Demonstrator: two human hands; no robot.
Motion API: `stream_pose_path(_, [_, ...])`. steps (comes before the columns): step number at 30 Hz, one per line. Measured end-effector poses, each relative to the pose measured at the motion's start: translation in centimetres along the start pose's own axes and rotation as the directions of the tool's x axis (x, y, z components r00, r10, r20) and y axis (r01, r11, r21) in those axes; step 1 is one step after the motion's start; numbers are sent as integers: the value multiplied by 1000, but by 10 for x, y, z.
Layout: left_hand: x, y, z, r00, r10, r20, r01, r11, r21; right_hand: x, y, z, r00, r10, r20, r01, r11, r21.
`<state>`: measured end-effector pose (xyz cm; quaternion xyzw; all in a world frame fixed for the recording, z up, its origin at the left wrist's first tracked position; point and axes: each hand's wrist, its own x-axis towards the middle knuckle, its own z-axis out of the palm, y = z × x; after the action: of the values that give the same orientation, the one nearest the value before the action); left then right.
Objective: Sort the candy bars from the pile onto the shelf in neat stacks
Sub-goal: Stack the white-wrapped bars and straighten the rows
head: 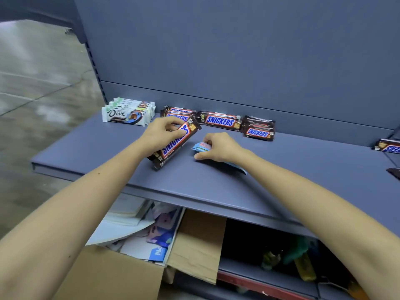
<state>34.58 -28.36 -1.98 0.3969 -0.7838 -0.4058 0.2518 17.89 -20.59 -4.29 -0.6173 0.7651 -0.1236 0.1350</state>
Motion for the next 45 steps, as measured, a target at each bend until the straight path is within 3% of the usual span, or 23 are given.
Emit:
stream_pose_path(5, [-2, -15, -21, 992, -120, 34, 125, 951, -283, 9, -24, 12, 1000, 6, 9, -5, 999, -49])
stream_pose_path(11, [3, -26, -30, 989, -148, 18, 136, 843, -521, 13, -31, 15, 998, -33, 57, 37, 996, -81])
stream_pose_path(15, [8, -32, -31, 978, -207, 1, 157, 739, -655, 8, -31, 13, 998, -49, -36, 52, 993, 107])
stream_pose_path(19, [11, -32, -31, 956, -293, -3, 168, 560, -811, 5, -34, 12, 979, 74, -192, 1, 932, 363])
stream_pose_path(23, [10, -31, -23, 942, -333, 28, 184, 448, -875, -2, -37, 13, 966, 166, -197, -44, 860, 509])
stream_pose_path(28, [5, -30, -12, 942, -333, 51, 185, 385, -904, -4, -37, 17, 957, 260, -129, -70, 636, 768])
stream_pose_path(30, [2, -30, -10, 947, -316, 56, 179, 375, -909, -5, -40, 14, 951, 293, -101, -75, 531, 844])
stream_pose_path(31, [1, -30, -9, 951, -304, 58, 175, 374, -911, -5, -41, 14, 951, 295, -96, -78, 528, 846])
stream_pose_path(34, [-3, -31, -8, 959, -280, 55, 165, 388, -907, -8, -42, 15, 960, 254, -121, -67, 624, 778])
stream_pose_path(40, [-8, -25, -9, 979, -194, 65, 156, 500, -852, -12, -48, 27, 987, 142, -77, -39, 673, 739])
stream_pose_path(45, [-15, -20, -9, 989, -82, 120, 144, 671, -727, -10, -56, 31, 982, 154, -112, 26, 478, 878])
